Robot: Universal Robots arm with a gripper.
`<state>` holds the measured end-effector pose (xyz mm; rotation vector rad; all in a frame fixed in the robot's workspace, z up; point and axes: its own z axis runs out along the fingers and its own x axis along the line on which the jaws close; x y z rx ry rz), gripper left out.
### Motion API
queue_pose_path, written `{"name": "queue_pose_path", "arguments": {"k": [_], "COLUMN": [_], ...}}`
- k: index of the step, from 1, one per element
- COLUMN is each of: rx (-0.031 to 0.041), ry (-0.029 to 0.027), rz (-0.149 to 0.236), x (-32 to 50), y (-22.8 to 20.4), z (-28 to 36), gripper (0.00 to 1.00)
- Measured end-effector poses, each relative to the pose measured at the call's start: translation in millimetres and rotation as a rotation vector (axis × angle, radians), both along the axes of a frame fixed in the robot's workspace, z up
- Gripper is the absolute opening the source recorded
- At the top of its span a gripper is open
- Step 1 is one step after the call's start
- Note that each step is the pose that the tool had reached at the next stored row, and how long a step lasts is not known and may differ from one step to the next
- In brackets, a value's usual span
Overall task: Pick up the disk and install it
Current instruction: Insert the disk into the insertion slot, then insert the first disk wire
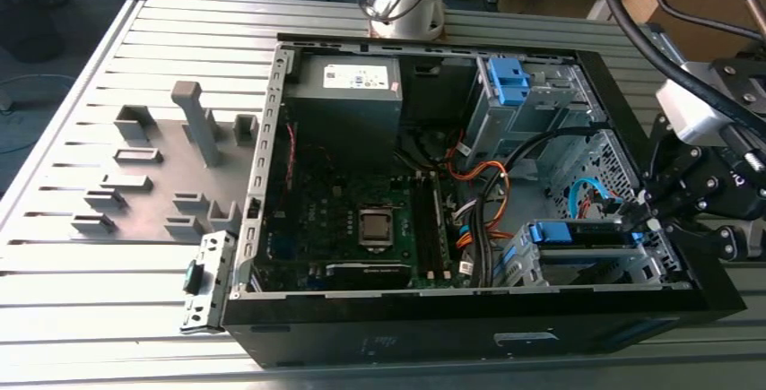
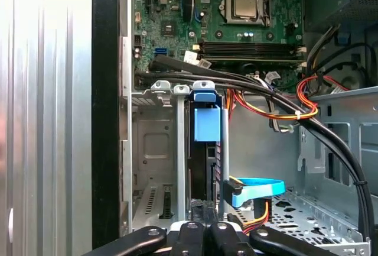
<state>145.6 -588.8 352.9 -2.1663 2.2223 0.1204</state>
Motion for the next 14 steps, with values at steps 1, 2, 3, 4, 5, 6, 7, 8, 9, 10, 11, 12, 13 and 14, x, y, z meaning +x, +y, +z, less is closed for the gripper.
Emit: {"name": "queue_pose_path", "arguments": {"k": [1, 2, 3, 4, 5, 6, 7, 8, 9, 10, 11, 12, 13, 14], "rx": [0.0002, 0.0002, 0.0001, 0.0001, 0.0002, 0.0001, 0.0002, 0.0002, 0.0002, 0.0002, 0.0001, 0.0002, 0.0002, 0.0002], "ry": [0.0, 0.0, 0.0, 0.0, 0.0, 0.0, 0.0, 0.0, 0.0, 0.0, 0.0, 0.0, 0.0, 0.0], "rz": [0.0, 0.0, 0.0, 0.0, 0.0, 0.0, 0.0, 0.0, 0.0, 0.0, 0.0, 0.0, 0.0, 0.0], "x": [0.0, 0.1, 0.2, 0.2, 0.2, 0.2, 0.3, 0.3, 0.3, 0.3, 0.4, 0.4, 0.4, 0.5], "y": [0.0, 0.0, 0.0, 0.0, 0.0, 0.0, 0.0, 0.0, 0.0, 0.0, 0.0, 0.0, 0.0, 0.0], "z": [-0.1, -0.1, -0.1, -0.1, -0.1, -0.1, -0.1, -0.2, -0.2, -0.2, -0.2, -0.2, -0.2, -0.2], "gripper": [0.11, 0.11, 0.11, 0.11, 0.11, 0.11, 0.11, 0.11, 0.11, 0.11, 0.17, 0.23, 0.23, 0.29]}}
